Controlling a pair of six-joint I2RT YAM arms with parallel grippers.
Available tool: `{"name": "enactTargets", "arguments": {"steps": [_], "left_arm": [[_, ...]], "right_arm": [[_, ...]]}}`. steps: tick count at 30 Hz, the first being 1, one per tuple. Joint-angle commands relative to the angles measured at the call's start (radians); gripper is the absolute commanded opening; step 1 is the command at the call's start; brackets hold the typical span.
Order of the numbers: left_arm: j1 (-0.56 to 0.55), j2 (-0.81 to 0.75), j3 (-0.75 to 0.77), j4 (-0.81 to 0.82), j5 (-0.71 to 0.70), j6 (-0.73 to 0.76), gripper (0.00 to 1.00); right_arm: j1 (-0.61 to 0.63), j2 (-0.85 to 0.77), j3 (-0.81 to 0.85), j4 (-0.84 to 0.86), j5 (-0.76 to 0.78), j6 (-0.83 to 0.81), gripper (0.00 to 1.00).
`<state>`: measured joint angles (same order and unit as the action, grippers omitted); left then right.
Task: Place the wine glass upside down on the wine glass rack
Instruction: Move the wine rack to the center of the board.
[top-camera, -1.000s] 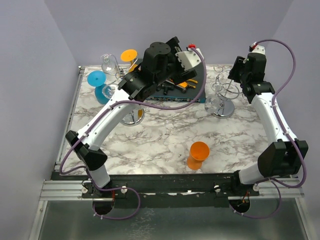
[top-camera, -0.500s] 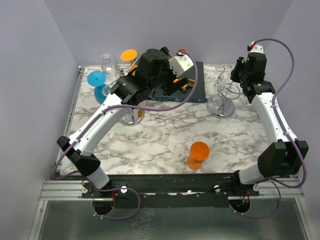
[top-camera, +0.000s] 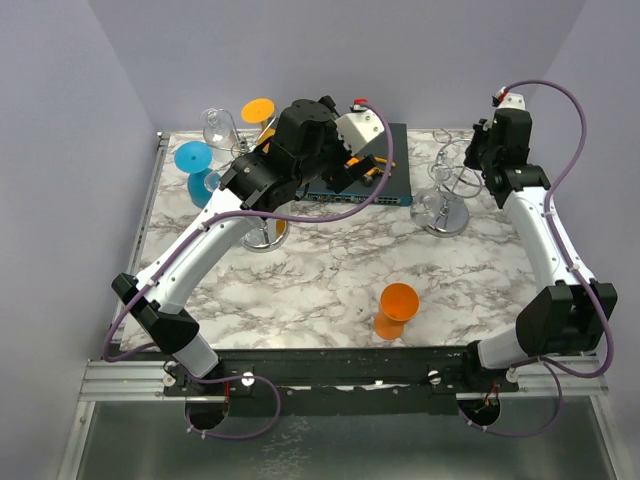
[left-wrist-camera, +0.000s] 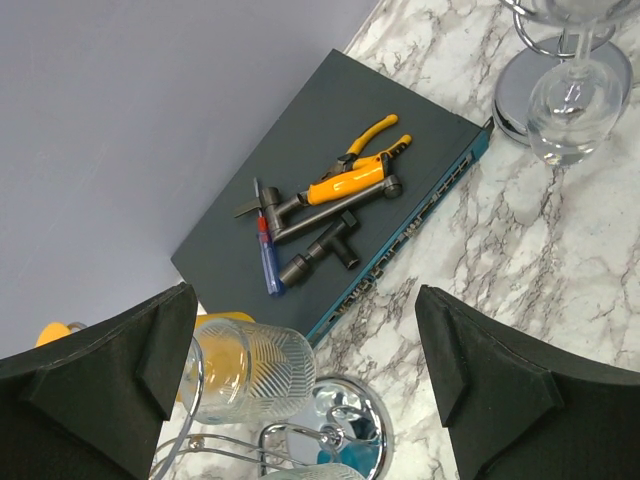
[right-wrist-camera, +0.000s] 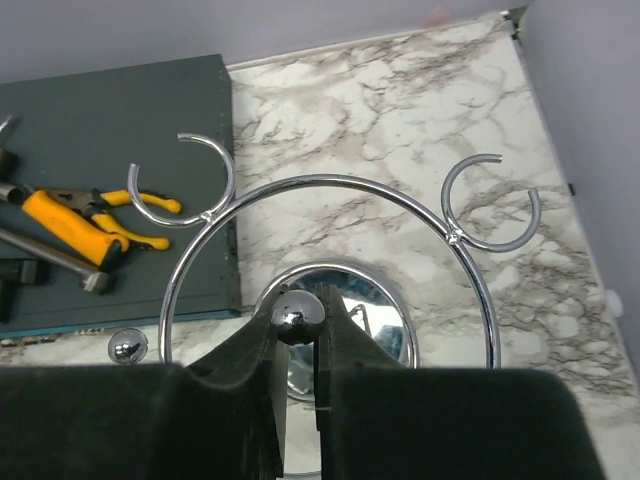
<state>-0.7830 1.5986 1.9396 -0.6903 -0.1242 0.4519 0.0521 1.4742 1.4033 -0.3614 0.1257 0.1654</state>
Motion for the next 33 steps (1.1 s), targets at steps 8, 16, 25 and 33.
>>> {"name": "enactTargets", "arguments": {"steps": [8,16,25,33], "left_arm": [[0.001,-0.033,0.006,-0.014,-0.015,-0.032,0.99],[0.001,-0.053,-0.009,-0.013,-0.018,-0.027,0.99],[-0.002,-0.076,-0.013,-0.015,-0.014,-0.029,0.99],[-0.004,-0.106,-0.034,-0.02,-0.018,-0.026,0.99]], "right_arm": [[0.056,-0.05,0.029,-0.062,0.002,0.051,0.0],[0.143,-0.074,0.032,-0.126,0.069,0.075,0.0],[0.255,-0.065,0.082,-0.211,0.136,0.112,0.0],[0.338,-0.04,0.098,-0.239,0.176,0.171,0.0]]}}
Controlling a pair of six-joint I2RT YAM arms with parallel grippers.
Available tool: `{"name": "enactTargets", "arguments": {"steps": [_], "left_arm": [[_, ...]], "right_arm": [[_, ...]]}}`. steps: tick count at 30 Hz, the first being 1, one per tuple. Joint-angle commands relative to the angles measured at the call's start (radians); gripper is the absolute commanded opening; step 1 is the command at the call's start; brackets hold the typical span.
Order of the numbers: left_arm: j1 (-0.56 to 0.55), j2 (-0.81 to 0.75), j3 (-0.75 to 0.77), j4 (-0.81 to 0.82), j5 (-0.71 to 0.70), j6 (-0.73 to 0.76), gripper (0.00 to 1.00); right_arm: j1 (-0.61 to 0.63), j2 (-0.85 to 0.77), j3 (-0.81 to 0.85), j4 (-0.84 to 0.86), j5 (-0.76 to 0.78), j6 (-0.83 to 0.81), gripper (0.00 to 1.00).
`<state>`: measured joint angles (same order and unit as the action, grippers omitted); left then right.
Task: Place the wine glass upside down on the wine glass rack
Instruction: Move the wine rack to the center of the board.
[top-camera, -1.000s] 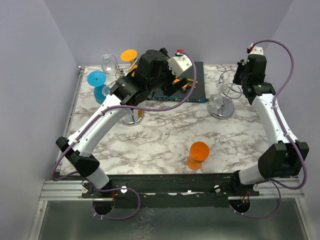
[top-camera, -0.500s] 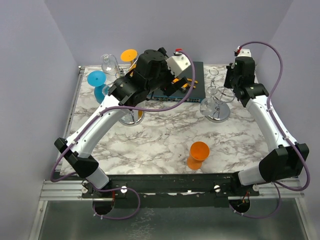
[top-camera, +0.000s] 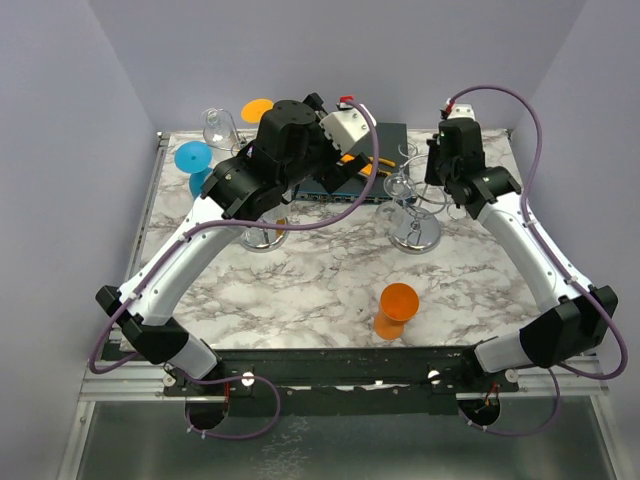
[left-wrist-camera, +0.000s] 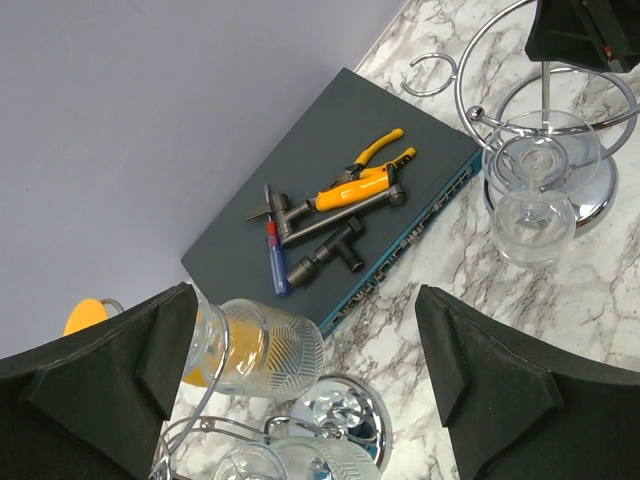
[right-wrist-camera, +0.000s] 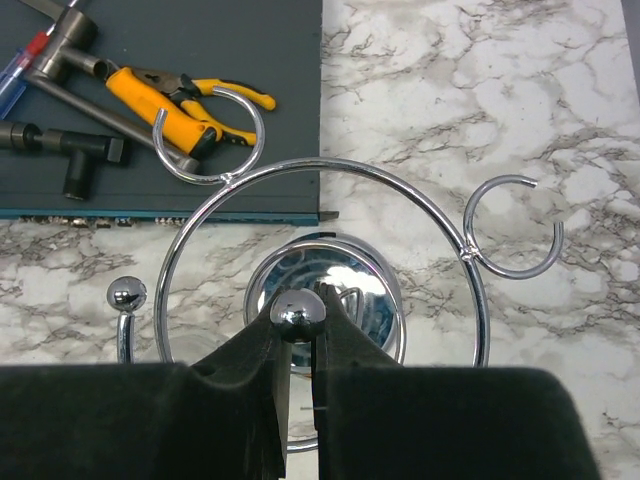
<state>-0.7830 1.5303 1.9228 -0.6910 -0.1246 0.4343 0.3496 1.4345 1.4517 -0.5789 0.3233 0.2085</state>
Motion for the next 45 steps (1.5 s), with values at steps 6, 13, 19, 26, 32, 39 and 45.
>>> {"name": "enactTargets", "arguments": {"steps": [6,13,19,26,32,39,45], "left_arm": [[-0.005,-0.043,-0.012,-0.02,-0.019,-0.009,0.99],[-0.013,-0.05,-0.02,-0.021,-0.018,-0.006,0.99],[-0.021,-0.059,-0.046,-0.024,-0.02,-0.013,0.99],[-0.022,-0.071,-0.051,-0.032,-0.036,-0.016,0.99],[-0.021,-0.081,-0.047,-0.068,-0.044,-0.027,0.99],[-0.021,-0.063,-0.027,-0.095,-0.026,-0.039,0.99],[-0.022,-0.031,0.006,-0.098,0.0,-0.051,0.99]], "right_arm": [[0.057,0.0,0.058,-0.025,-0.022,0.158,0.0],[0.071,0.001,0.051,-0.032,-0.004,0.159,0.16],[0.072,-0.025,0.036,-0.025,0.028,0.125,0.47],[0.071,-0.049,0.089,-0.059,0.007,0.101,0.74],[0.071,-0.141,0.195,-0.179,-0.054,0.088,0.89],[0.071,-0.209,0.356,-0.537,-0.207,0.172,0.85],[0.071,-0.275,0.172,-0.687,-0.457,0.238,0.73]]}}
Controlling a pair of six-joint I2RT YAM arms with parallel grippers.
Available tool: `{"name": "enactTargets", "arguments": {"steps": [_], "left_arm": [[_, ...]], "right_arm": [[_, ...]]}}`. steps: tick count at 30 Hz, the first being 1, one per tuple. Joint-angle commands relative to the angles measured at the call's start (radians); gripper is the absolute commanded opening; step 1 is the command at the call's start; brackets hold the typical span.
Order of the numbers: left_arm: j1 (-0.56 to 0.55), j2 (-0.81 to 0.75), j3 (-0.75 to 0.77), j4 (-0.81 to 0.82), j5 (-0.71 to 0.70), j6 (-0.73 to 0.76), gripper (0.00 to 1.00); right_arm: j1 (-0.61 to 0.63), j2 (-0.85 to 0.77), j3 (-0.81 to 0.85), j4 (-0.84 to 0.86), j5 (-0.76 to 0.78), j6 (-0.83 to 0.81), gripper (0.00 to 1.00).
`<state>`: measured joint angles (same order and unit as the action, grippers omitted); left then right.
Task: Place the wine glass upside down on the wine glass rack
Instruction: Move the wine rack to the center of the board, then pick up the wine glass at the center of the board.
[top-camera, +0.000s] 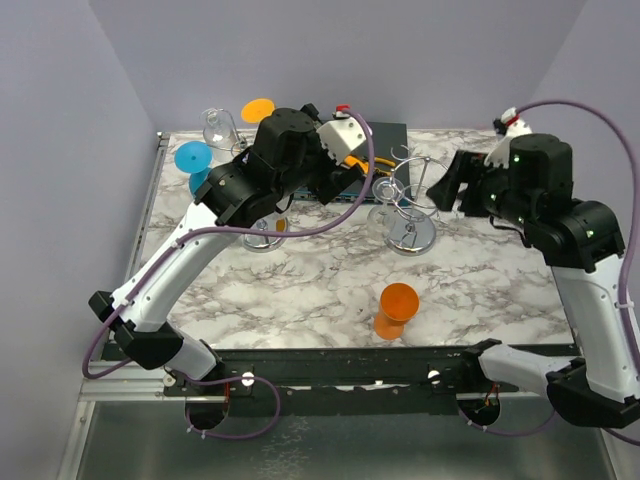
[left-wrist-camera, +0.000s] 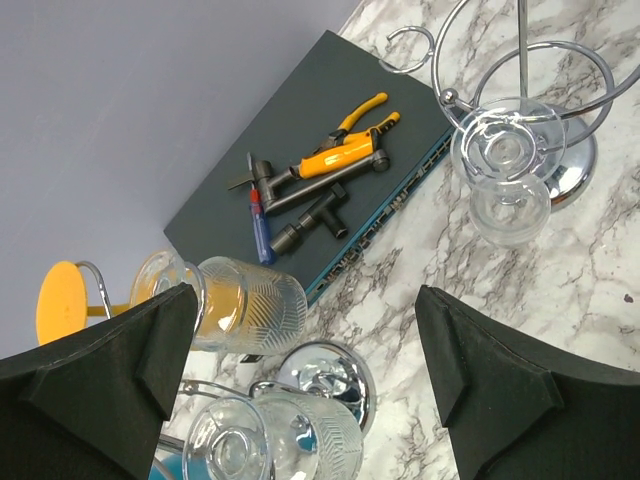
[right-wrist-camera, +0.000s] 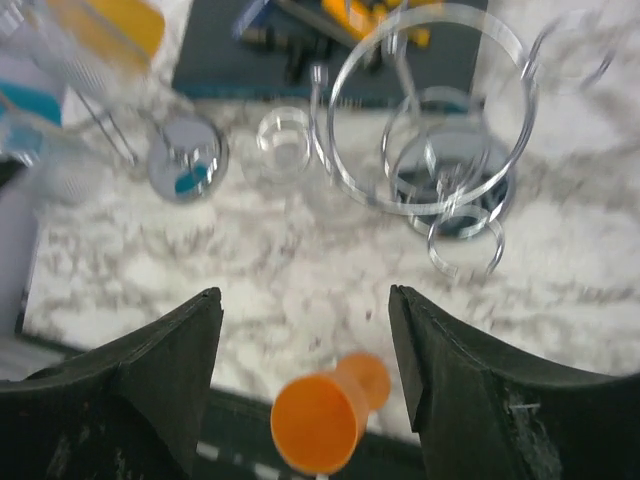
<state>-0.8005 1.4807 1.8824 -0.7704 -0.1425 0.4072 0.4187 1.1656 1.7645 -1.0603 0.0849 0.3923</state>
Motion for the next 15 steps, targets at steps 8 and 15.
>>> {"name": "enactTargets", "arguments": {"steps": [8,15], "left_arm": [[-0.004,0.042,0.069,-0.02,0.02,-0.019,0.99],[-0.005,0.046,0.075,-0.018,0.032,-0.021,0.99]], "right_arm": [[0.002,-0.079,-0.343,-0.227,-0.352,0.048,0.64],[0.003,-0.147,-0.575,-0.162,-0.411,0.067,0.57]]}}
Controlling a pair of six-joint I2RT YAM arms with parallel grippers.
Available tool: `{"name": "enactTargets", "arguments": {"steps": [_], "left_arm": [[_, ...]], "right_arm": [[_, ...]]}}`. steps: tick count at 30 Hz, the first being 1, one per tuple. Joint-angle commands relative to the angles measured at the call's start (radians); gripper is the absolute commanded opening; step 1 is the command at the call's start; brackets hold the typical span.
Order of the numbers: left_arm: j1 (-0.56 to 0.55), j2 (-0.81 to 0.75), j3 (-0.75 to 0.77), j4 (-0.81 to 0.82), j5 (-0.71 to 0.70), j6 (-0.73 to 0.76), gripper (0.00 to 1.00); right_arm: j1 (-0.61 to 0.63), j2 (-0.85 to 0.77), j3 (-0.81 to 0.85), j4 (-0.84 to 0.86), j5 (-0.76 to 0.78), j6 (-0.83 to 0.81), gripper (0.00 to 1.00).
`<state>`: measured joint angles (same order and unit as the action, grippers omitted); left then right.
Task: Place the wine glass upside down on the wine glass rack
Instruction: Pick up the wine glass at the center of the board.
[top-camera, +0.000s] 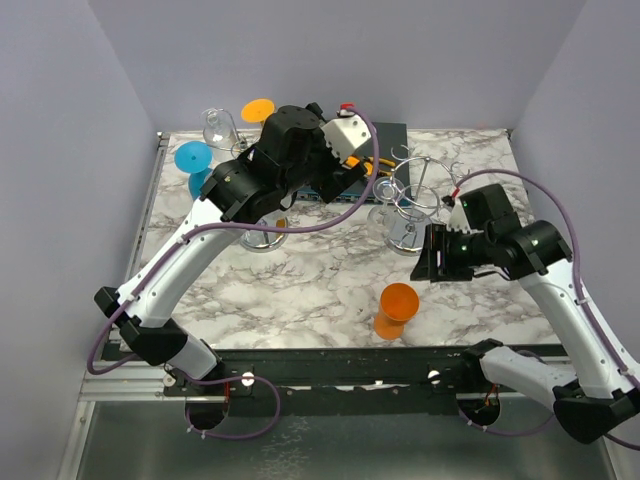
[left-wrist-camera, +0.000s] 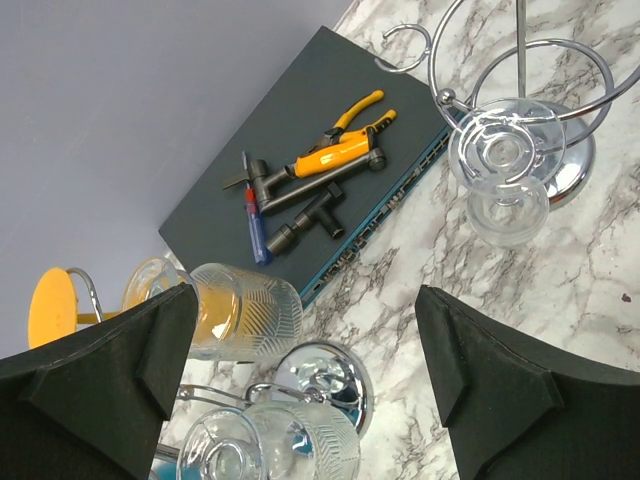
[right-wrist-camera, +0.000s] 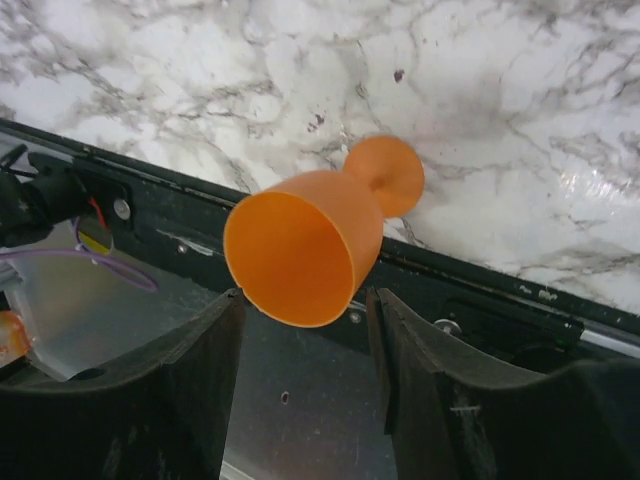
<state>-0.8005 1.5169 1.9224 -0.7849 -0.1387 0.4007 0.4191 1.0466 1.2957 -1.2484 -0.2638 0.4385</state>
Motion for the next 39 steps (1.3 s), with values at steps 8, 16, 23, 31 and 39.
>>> {"name": "enactTargets", "arguments": {"steps": [8,16,23,31,39], "left_arm": [[-0.006,0.031,0.056,-0.004,0.047,-0.02,0.99],[-0.006,0.047,0.054,0.001,0.066,-0.035,0.99],[-0.007,0.054,0.052,0.005,0.095,-0.059,0.99],[-0.008,-0.025,-0.029,0.066,0.18,-0.062,0.99],[-0.006,-0.09,0.056,0.042,0.189,-0.216,0.99]], "right_arm": [[0.013,-0.029,-0.223,0.123,-0.056,0.037,0.57],[0.121,-0.019,-0.292,0.146,0.019,0.091,0.54],[0.197,0.015,-0.274,0.135,0.126,0.133,0.24],[0.198,-0.048,-0.108,0.207,0.101,0.117,0.0],[0.198,-0.17,-0.107,0.473,0.177,0.135,0.0]]}}
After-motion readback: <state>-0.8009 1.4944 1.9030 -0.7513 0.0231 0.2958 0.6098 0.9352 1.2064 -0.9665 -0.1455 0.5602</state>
